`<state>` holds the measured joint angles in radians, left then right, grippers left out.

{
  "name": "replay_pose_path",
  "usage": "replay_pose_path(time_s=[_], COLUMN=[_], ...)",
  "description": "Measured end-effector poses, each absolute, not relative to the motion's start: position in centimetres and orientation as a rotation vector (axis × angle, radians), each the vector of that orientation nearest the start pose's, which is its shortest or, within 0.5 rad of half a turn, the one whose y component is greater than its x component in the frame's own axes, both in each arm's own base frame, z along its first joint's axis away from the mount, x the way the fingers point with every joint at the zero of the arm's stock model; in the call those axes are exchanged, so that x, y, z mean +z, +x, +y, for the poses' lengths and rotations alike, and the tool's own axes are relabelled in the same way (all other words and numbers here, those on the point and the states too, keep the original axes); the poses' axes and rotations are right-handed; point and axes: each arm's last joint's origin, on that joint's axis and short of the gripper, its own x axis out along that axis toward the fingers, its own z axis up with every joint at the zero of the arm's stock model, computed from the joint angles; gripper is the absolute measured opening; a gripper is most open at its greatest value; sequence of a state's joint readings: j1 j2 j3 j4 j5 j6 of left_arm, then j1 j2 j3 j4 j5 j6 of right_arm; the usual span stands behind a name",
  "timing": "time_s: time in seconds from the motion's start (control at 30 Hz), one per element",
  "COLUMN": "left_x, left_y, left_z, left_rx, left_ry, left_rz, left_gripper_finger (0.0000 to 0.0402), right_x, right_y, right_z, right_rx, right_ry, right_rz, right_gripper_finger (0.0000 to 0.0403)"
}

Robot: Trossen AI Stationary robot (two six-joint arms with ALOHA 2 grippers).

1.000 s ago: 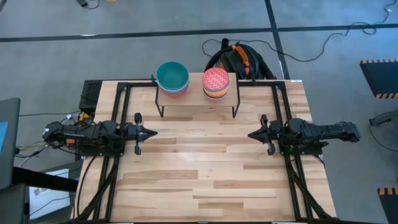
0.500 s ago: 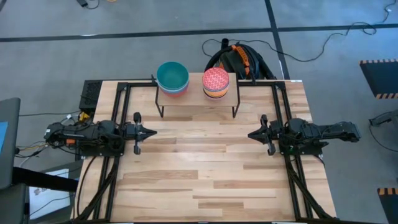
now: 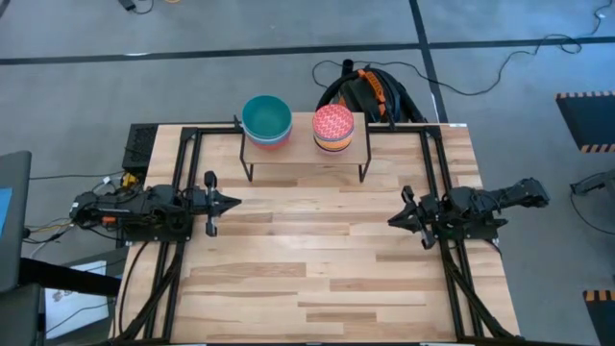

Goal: Place and stack bowls onto a shelf
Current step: Return to Home Position

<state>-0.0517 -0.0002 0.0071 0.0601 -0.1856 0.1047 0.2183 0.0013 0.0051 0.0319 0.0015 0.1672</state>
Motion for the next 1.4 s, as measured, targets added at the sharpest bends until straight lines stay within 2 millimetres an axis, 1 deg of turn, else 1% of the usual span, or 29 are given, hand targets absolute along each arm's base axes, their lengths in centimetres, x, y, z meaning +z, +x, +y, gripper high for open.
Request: replay_pose_path(time_s=[0.3, 0.37, 0.43, 0.47, 0.53, 0.67, 0.87, 1.4], left_x=[17.1, 17.1, 17.1, 17.1, 17.1, 17.1, 17.1, 17.1], left_y=[9.7, 9.7, 9.7, 9.7, 9.7, 9.7, 9.7, 9.7], left_z=[0.0, 0.0, 0.0, 0.0, 0.0, 0.0, 0.1, 0.1], left_rx=[0.136, 0.136, 0.135, 0.134, 0.139, 0.140, 0.141, 0.143], left_ry=[0.097, 0.097, 0.097, 0.097, 0.097, 0.097, 0.097, 0.097], left_rz=[-0.057, -0.055, -0.055, -0.055, -0.052, -0.054, -0.053, -0.053], left_gripper_finger=[0.0000, 0.0000, 0.0000, 0.0000, 0.0000, 0.0000, 0.0000, 0.0000], right_x=[16.8, 16.8, 16.0, 15.7, 15.9, 15.2, 14.9, 14.9], right_y=[9.5, 9.4, 9.9, 10.1, 10.2, 10.6, 10.8, 10.8], right_z=[2.1, 2.0, 2.1, 2.1, 2.1, 2.1, 2.2, 2.2], right_rx=[0.224, 0.207, 0.182, 0.174, 0.174, 0.167, 0.166, 0.166], right_ry=[0.166, 0.157, 0.142, 0.137, 0.138, 0.130, 0.127, 0.129], right_rz=[-0.013, 0.088, 0.232, 0.271, 0.263, 0.343, 0.374, 0.374], right_gripper_finger=[0.0061, 0.0061, 0.0061, 0.0061, 0.0061, 0.0061, 0.0061, 0.0061])
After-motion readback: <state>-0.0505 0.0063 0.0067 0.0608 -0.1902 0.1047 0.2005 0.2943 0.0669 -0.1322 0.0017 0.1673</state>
